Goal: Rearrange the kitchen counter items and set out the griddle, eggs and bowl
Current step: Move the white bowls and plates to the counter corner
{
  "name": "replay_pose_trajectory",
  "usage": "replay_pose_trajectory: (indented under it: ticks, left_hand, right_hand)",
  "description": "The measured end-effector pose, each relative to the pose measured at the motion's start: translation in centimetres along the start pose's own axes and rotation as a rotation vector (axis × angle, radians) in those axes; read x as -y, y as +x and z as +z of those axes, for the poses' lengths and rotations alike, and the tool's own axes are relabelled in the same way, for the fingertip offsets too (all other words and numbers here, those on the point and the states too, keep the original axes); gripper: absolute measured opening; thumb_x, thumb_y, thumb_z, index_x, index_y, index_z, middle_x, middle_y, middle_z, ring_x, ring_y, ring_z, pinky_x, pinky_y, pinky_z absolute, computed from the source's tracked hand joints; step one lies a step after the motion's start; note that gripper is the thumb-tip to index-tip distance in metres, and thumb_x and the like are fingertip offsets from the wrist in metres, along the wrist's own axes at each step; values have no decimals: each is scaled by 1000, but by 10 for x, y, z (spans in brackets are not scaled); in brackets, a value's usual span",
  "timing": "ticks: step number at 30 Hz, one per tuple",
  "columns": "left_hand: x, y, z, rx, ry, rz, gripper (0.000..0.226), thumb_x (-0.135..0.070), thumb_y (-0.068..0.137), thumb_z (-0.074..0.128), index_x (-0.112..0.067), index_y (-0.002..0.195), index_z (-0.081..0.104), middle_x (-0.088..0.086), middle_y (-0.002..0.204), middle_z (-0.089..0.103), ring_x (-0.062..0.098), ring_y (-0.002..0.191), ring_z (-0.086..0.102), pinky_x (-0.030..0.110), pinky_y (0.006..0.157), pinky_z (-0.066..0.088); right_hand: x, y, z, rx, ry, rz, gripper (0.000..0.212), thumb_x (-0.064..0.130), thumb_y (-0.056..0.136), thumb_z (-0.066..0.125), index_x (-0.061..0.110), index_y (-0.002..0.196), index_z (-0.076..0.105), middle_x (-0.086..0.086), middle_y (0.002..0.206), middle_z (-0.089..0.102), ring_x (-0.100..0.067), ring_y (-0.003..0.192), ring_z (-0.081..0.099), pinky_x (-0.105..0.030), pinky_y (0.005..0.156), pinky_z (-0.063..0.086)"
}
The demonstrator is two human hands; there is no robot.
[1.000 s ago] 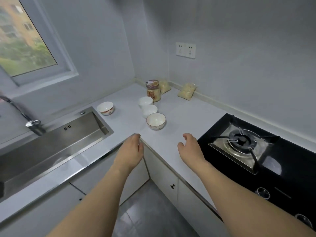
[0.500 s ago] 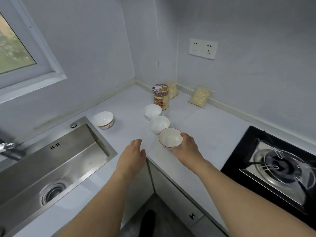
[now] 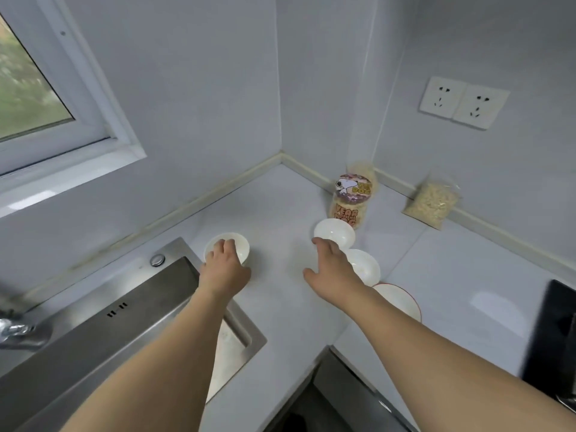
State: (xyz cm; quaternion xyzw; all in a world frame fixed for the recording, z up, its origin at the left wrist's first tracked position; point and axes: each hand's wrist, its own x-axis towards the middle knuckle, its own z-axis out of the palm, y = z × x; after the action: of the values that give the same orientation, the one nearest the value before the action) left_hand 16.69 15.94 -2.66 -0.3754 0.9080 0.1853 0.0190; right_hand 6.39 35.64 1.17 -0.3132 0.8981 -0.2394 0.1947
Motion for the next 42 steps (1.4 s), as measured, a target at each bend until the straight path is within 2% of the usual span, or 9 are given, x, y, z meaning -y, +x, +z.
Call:
replay_pose_trajectory:
  ticks: [9, 14, 17, 21, 24, 29, 36, 39, 42]
  left_hand:
    - [25, 75, 3, 162, 81, -45, 102, -46, 75, 74, -23, 151, 11, 6, 160, 4, 36, 144, 11, 56, 108, 31]
    - [31, 99, 17, 286, 89, -94, 120, -57, 63, 80, -32, 151, 2, 4, 159, -2, 38, 143, 6, 63, 106, 32]
    - [27, 104, 26, 293, 150, -101, 118, -53, 63, 80, -34, 149, 1, 4, 154, 4, 39, 139, 11, 62, 98, 40]
    - [18, 106, 23, 286, 185, -131, 108, -46, 63, 78, -36, 145, 9, 7, 141, 16, 41, 126, 26, 58, 88, 47]
    - [5, 96, 23, 290, 199, -109, 100, -49, 63, 78, -33, 142, 19, 8, 135, 24, 39, 122, 33, 51, 84, 47]
    - [-46, 52, 49, 293, 244, 26, 102, -53, 59, 75, -36, 142, 19, 5, 133, 23, 34, 118, 33, 45, 80, 42]
    - [-100, 9, 71, 277, 290, 138, 103, -55, 58, 75, -34, 142, 19, 3, 131, 25, 32, 118, 34, 41, 76, 42]
    - [-115, 1, 74, 269, 293, 141, 103, -54, 58, 75, -34, 142, 19, 3, 131, 24, 31, 119, 34, 41, 79, 44]
    - [-122, -6, 78, 275, 286, 135, 103, -54, 57, 75, -33, 141, 20, 3, 131, 24, 32, 118, 34, 42, 80, 46]
  right_hand:
    - [18, 62, 28, 43, -97, -13, 67, 28, 92, 51, 15, 149, 20, -5, 151, 23, -27, 138, 26, -33, 111, 23]
    - [9, 78, 47, 66, -117, 13, 68, 30, 91, 52, 16, 149, 20, -5, 154, 18, -26, 141, 20, -34, 115, 20]
    - [-1, 81, 52, 61, -130, 54, 68, 32, 91, 52, 18, 149, 19, -6, 156, 12, -27, 143, 13, -35, 116, 13]
    - [-18, 74, 47, 14, -156, 88, 69, 35, 91, 51, 20, 149, 17, -6, 157, 6, -27, 144, 6, -38, 118, 7]
    - [-30, 63, 36, -46, -194, 105, 72, 36, 91, 51, 21, 150, 13, -5, 157, 0, -26, 144, 3, -41, 118, 3]
    - [-59, 29, 15, -147, -249, 201, 82, 45, 87, 52, 26, 150, 4, -3, 157, -10, -28, 145, -4, -51, 117, -2]
    - [-110, -26, -4, -38, -223, 514, 115, 75, 70, 53, 34, 147, -22, -1, 154, -32, -30, 142, -29, -67, 108, -10]
    - [-123, -41, -2, 41, -204, 580, 128, 84, 61, 53, 33, 144, -30, -1, 151, -40, -31, 140, -32, -70, 106, -10]
    - [-130, -46, 2, 100, -171, 600, 135, 85, 57, 56, 32, 143, -33, -2, 150, -40, -32, 141, -30, -70, 107, -6]
